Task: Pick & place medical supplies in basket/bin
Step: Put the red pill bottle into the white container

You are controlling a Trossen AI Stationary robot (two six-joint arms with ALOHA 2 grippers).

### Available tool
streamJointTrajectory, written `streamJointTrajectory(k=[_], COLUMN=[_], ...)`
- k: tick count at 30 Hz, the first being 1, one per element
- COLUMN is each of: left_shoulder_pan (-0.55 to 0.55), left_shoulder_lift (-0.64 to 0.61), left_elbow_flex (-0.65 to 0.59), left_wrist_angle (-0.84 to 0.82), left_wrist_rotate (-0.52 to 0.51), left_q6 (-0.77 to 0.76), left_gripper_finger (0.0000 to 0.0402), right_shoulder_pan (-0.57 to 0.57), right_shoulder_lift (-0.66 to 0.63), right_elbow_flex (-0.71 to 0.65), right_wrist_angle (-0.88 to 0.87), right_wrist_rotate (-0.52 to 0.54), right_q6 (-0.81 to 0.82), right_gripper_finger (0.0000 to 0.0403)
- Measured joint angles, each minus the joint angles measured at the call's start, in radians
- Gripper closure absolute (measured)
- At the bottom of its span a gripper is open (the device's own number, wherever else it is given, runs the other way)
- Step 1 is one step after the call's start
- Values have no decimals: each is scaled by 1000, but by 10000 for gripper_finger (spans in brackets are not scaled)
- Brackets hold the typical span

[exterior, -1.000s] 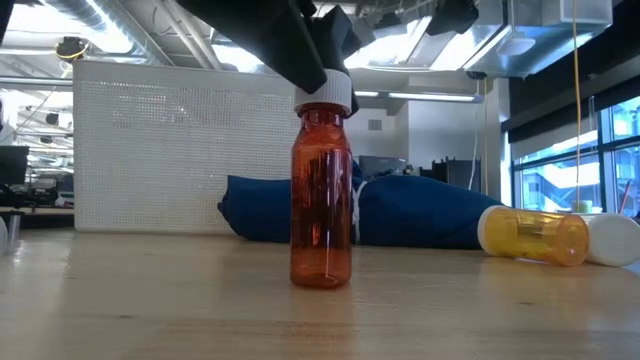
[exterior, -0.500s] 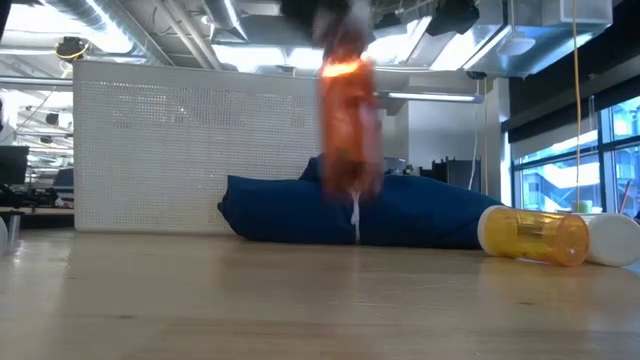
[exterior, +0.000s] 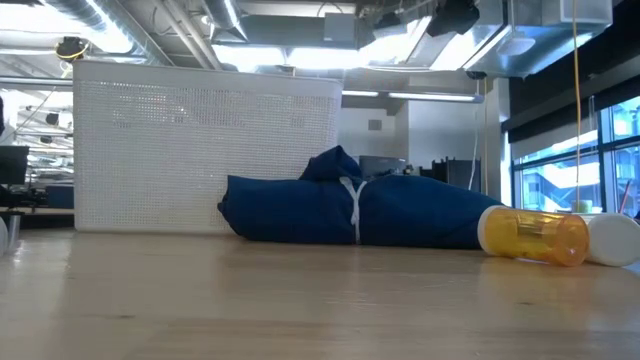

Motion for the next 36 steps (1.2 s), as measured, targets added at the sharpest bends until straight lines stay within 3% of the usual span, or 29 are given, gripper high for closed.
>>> streamJointTrajectory(k=[7, 16, 21, 30, 36], left_shoulder_pan=[183, 442, 514, 560, 576], left_shoulder_lift=[-72, -14, 59, 200, 220], left_elbow_flex=[21, 9, 9, 9, -10], left_wrist_angle=[-244, -602, -618, -602, -569], left_wrist_rotate=[-94, 89, 208, 288, 304], left_q6=[-91, -256, -247, -219, -218], left_gripper_finger=[278, 273, 270, 274, 274], right_shoulder_pan=[0, 0, 0, 0, 0], right_shoulder_lift=[0, 0, 0, 0, 0], right_elbow_flex=[0, 0, 0, 0, 0], right_wrist_angle=[-7, -9, -15, -115, -138], right_wrist_rotate=[0, 0, 0, -1, -1], right_q6=[2, 0, -1, 28, 30], right_gripper_finger=[94, 94, 94, 94, 94])
